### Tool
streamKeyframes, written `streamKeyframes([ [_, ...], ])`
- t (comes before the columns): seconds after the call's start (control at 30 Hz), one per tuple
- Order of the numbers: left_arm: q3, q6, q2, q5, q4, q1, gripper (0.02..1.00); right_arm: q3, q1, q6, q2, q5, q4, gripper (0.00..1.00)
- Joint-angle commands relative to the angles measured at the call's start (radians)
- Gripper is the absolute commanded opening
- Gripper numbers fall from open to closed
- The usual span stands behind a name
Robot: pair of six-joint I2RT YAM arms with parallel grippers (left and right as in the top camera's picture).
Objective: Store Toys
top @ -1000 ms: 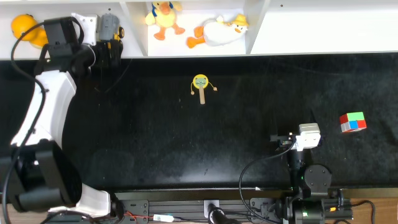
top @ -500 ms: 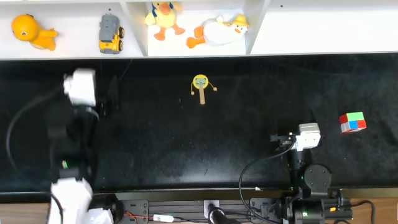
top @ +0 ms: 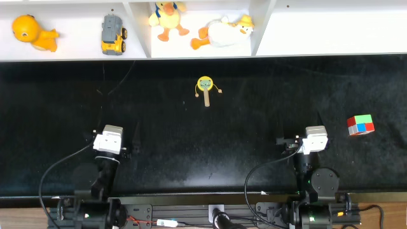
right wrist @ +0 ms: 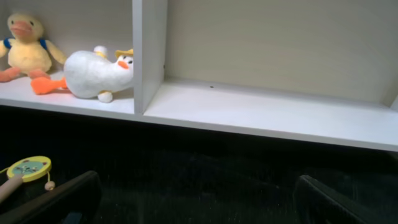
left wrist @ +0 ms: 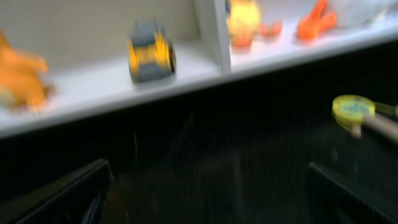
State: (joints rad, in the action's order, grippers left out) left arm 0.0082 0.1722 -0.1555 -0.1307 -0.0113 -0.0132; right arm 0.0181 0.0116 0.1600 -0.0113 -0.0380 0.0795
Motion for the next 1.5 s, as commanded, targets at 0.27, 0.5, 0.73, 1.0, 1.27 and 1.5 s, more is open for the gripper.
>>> streamKeyframes([
  [0.27, -0.002, -0.229, 0.153, 0.219, -0.065, -0.043, 0.996, -0.013, -0.004, -0.007, 0.008, -0.006, -0.005, 0.996],
  [0.5, -0.001, -0.13, 0.153, 0.175, -0.076, -0.015, 0.996, -0.013, -0.004, -0.007, 0.008, -0.006, -0.005, 0.996],
  [0.73, 0.0, -0.161, 0.153, 0.169, -0.073, -0.011, 0.996, -0.013, -0.004, -0.006, 0.008, -0.006, -0.005, 0.996],
  [1.0, 0.0, -0.161, 0.153, 0.17, -0.072, -0.01, 0.996, -0.013, -0.004, -0.007, 0.008, -0.006, -0.005, 0.996],
  [1.27, 0.0, -0.161, 0.153, 0.17, -0.072, -0.01, 0.996, -0.013, -0.004, -0.006, 0.008, -0.006, -0.005, 0.996],
  [1.5, 0.0, -0.161, 0.153, 0.17, -0.072, -0.01, 0.996, -0.013, -0.004, -0.002, 0.008, 0.002, -0.005, 0.996],
])
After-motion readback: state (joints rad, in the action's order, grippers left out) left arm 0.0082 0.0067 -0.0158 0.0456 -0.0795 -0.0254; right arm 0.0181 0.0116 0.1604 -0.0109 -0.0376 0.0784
